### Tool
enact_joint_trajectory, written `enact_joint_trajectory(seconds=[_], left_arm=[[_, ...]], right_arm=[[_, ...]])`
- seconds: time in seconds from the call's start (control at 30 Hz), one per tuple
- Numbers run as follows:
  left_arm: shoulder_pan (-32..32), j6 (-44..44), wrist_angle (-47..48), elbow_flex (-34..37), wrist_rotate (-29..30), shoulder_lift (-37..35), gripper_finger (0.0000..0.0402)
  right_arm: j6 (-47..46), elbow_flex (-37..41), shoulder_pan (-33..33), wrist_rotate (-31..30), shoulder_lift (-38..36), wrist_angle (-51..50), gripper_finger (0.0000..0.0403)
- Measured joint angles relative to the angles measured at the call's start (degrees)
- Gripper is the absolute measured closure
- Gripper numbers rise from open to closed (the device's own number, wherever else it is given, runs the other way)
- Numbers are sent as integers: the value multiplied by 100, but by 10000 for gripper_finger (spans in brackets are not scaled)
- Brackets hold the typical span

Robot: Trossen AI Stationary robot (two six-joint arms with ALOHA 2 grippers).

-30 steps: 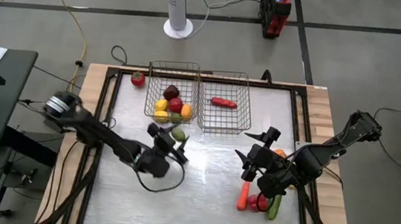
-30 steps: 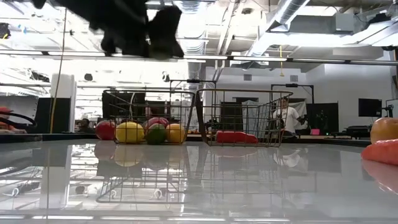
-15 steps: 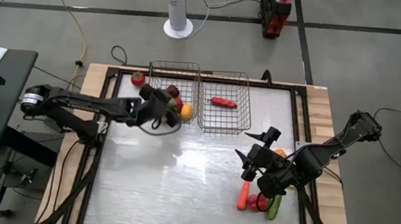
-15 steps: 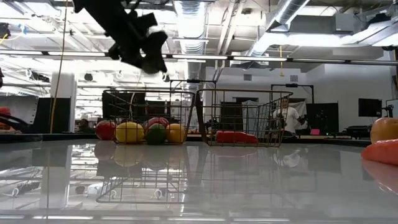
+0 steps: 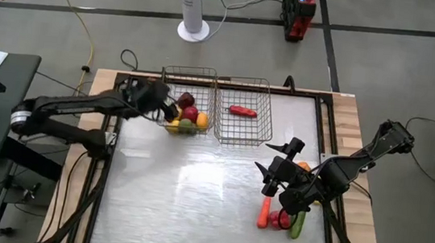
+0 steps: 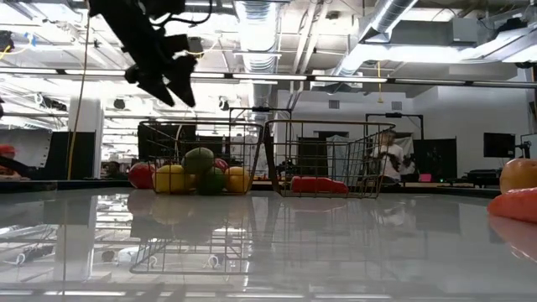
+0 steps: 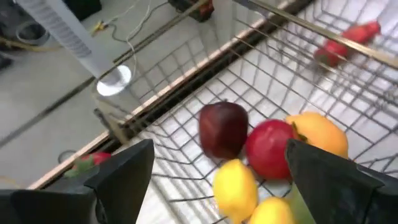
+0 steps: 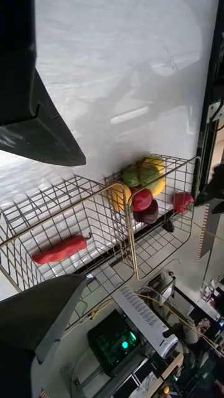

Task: Sort produce into baskets
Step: Put the carrot into the right wire basket

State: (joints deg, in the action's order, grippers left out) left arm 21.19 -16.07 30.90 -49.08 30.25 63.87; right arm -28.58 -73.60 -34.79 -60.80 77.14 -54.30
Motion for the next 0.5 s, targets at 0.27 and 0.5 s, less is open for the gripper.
enact_joint_trajectory(seconds=[0.27, 0.5], left_arm=[[1403, -77, 122, -2, -613, -557, 84], [2529, 84, 227, -2, -1124, -204, 114]], right_arm=[[2, 0, 30, -44, 0, 2, 79], [2, 0, 81, -46, 0, 11, 79]])
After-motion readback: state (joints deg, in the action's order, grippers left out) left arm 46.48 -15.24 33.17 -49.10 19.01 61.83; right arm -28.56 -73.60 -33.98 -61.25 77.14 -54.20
